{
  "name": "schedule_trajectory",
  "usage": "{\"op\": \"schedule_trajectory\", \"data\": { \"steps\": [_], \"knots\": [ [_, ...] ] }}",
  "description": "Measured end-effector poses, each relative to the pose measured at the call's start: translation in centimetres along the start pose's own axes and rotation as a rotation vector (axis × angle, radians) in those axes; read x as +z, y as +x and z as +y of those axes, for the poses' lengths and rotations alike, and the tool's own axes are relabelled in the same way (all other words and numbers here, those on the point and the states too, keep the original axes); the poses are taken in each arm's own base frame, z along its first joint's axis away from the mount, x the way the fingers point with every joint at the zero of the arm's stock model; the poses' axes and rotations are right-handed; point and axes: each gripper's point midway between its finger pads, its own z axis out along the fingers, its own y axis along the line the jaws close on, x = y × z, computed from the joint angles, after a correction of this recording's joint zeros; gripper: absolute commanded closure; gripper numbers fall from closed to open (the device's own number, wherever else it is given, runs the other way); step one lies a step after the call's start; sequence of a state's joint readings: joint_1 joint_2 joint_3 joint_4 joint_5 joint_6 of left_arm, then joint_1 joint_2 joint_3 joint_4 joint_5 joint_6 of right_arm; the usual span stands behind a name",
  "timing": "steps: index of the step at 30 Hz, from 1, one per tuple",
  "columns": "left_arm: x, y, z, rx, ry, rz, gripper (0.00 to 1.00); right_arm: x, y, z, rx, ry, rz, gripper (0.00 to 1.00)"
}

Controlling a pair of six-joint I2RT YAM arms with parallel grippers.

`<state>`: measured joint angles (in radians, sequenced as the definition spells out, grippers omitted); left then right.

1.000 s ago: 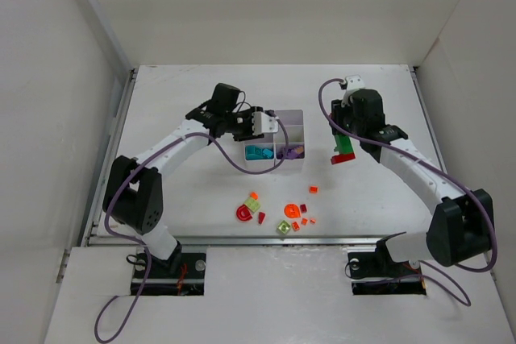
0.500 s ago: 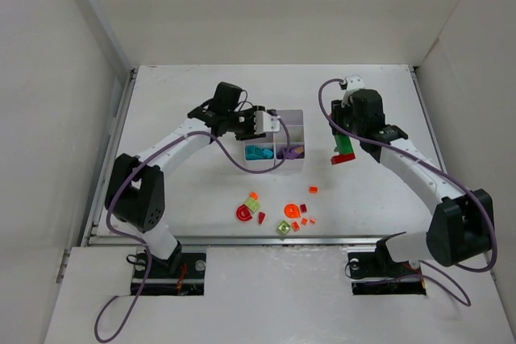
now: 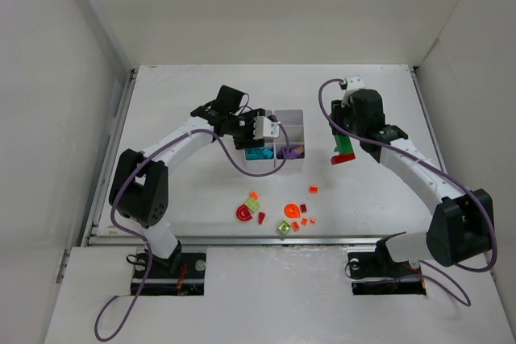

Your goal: Sort the legos into containers by color

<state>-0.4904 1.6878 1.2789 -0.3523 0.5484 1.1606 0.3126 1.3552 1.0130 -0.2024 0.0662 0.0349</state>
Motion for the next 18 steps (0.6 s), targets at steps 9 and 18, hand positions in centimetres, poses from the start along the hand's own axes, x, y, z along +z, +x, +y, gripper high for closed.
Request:
{"op": "schedule_trajectory", "data": {
  "steps": [9, 18],
  "knots": [
    [0.0, 0.2, -0.4, -0.004, 0.015, 0.006, 0.36, 0.0, 0.0, 0.1, 0.000, -0.008, 0.000, 1.00],
    [-0.9, -2.3, 1.3, -0.056, -0.018, -0.058, 0.31, -0.5, -0.3, 1.4, -0.021, -0.085, -0.010, 1.00]
  ]
}}
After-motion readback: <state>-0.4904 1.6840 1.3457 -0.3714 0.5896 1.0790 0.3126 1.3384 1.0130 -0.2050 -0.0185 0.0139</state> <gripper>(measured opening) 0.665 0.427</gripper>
